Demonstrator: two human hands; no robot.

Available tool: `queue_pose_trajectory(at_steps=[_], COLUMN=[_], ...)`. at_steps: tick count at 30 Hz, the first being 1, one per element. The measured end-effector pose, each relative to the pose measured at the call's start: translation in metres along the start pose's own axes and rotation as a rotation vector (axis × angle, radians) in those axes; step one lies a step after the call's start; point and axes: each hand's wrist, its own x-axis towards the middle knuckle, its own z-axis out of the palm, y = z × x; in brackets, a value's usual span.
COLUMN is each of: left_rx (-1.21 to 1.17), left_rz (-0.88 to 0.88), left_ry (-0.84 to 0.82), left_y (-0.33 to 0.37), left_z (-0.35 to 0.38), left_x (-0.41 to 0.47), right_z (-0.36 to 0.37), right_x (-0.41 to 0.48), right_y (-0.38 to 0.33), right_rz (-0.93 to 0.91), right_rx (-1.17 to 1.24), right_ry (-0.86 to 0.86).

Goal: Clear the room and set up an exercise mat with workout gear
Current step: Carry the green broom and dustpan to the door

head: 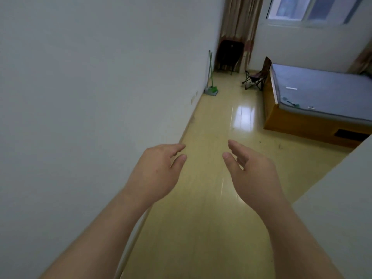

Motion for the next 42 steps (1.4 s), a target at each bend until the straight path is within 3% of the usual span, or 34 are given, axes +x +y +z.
queue_pose_trajectory(at_steps=[12,23,32,42], left_rx=[-0.019,-0.028,-0.096,-0.140], left_rz=[0.087,0.016,-0.088,-0.035], left_ry=[-0.090,-0.061,0.018,-0.008], left_y=[0.041,0.117,0.106,0.099], left_z=[0.144,0.245,0.316,0.390], left_x=[0.274,0.507,0.685,0.958], right_z=[-0.035,-0.111,-0.102,-0.107], right_x=[0.247,0.518,0.721,0.973], right_y=[0.120,0.208,0.270,0.320], right_rz=[0.079,-0.052,-0.097,-0.092], right_rx=[-0.027,-0.093,-0.099,-0.220], right_ry=[0.091,-0.043,-0.110,-0.087])
